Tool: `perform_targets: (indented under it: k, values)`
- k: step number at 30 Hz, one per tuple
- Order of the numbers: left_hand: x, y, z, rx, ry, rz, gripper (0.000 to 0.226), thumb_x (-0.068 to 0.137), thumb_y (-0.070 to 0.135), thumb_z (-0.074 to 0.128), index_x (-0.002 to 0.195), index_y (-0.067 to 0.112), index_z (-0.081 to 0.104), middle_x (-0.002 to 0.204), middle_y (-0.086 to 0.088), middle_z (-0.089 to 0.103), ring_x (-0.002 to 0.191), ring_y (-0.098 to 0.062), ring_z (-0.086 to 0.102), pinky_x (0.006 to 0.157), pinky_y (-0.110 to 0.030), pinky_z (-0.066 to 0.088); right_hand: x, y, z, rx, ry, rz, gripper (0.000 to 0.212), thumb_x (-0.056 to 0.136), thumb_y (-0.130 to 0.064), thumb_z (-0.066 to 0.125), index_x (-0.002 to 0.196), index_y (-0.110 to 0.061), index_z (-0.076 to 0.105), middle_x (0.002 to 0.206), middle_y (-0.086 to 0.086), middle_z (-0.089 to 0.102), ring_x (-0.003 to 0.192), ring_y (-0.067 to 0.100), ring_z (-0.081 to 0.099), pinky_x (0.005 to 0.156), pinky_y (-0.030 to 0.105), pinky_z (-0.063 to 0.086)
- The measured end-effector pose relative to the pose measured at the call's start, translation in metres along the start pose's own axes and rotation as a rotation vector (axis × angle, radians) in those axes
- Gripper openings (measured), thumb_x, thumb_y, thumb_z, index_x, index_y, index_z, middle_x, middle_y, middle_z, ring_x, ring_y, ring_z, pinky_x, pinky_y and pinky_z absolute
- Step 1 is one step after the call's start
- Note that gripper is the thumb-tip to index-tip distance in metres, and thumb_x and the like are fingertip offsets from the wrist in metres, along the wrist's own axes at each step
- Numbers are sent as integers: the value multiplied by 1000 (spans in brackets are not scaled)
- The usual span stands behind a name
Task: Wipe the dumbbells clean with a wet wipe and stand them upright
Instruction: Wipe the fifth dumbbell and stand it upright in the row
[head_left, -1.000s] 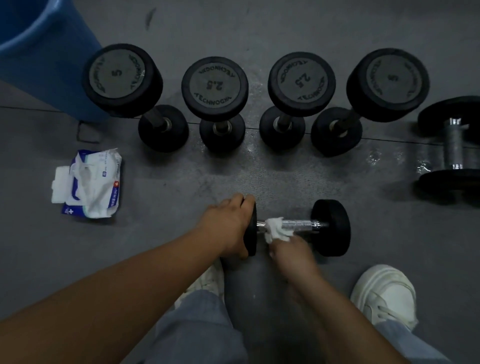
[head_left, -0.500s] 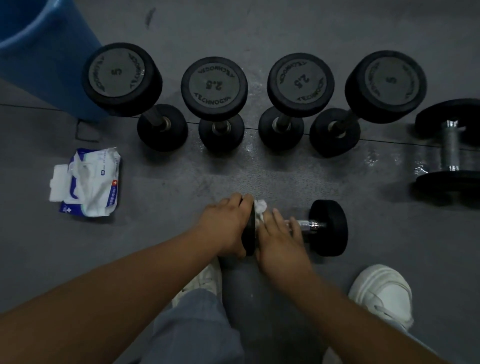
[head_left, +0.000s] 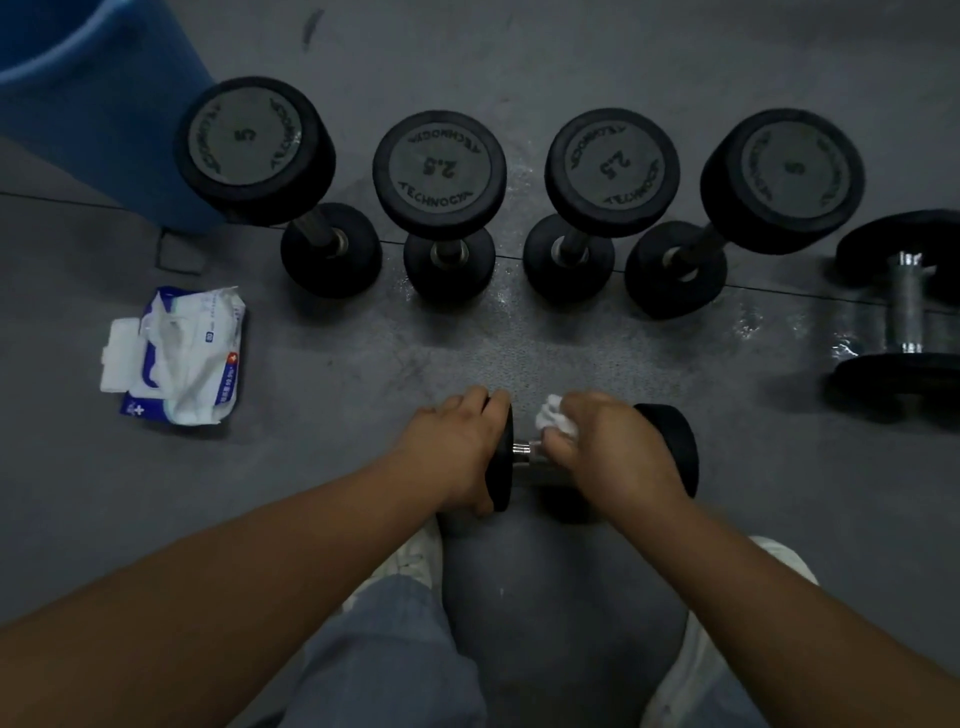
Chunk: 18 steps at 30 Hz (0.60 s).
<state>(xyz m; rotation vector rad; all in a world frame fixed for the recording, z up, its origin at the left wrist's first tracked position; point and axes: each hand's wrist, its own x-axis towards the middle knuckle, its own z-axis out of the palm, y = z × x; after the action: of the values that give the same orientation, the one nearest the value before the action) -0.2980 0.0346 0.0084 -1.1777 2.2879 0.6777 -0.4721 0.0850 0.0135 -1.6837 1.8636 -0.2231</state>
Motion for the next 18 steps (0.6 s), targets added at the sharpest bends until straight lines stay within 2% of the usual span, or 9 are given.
perform_targets:
  k: [2, 5, 7, 10, 14, 17, 18]
  values:
    - [0, 1, -1, 3, -4, 0, 118, 59, 47, 85, 148, 19, 14, 140, -4, 33, 126, -26, 45, 96, -41, 43, 2, -1, 3, -97, -9, -11, 15, 89, -36, 53, 86, -24, 62, 89, -3, 59, 85, 18, 56, 69, 34, 48]
    - [-1, 0, -1, 6, 6, 6, 115, 61, 47, 84, 147, 19, 14, 140, -4, 34, 125, -25, 45, 95, -41, 42, 6, -9, 17, -275, -105, -109, 24, 92, -36, 47, 97, -20, 65, 97, 1, 57, 96, 22, 50, 79, 36, 42]
    - [-1, 0, 0, -9, 10, 11, 112, 61, 47, 84, 146, 19, 16, 137, -4, 35, 123, -25, 46, 94, -40, 42, 6, -9, 20, -247, -181, -215, 22, 87, -35, 48, 85, -19, 63, 94, 0, 54, 95, 21, 47, 78, 34, 37]
    - [0, 0, -1, -17, 7, 14, 112, 61, 47, 84, 145, 18, 16, 137, -5, 35, 123, -26, 45, 95, -42, 43, 1, -4, 15, -1, -285, -274, 16, 77, -29, 55, 64, -27, 47, 79, -4, 50, 82, 18, 49, 67, 37, 44]
    - [0, 0, -3, -1, -2, 7, 114, 61, 47, 84, 147, 18, 13, 139, -4, 34, 125, -26, 44, 97, -42, 42, 5, -2, 23, 59, -124, -91, 24, 81, -19, 64, 77, -27, 42, 78, -5, 50, 81, 23, 55, 62, 31, 34]
    - [-1, 1, -2, -7, 1, 10, 111, 62, 46, 83, 146, 19, 16, 138, -4, 34, 124, -25, 44, 97, -42, 43, 4, -10, 35, 83, 35, 30, 20, 84, -14, 61, 100, -23, 55, 87, -4, 61, 86, 21, 57, 72, 33, 42]
    - [-1, 1, -2, -12, 2, 11, 110, 62, 46, 83, 146, 19, 17, 138, -4, 34, 124, -25, 45, 96, -42, 43, 1, -12, 41, 56, 67, 42, 19, 84, -12, 59, 99, -23, 59, 87, -4, 63, 87, 21, 57, 76, 35, 42]
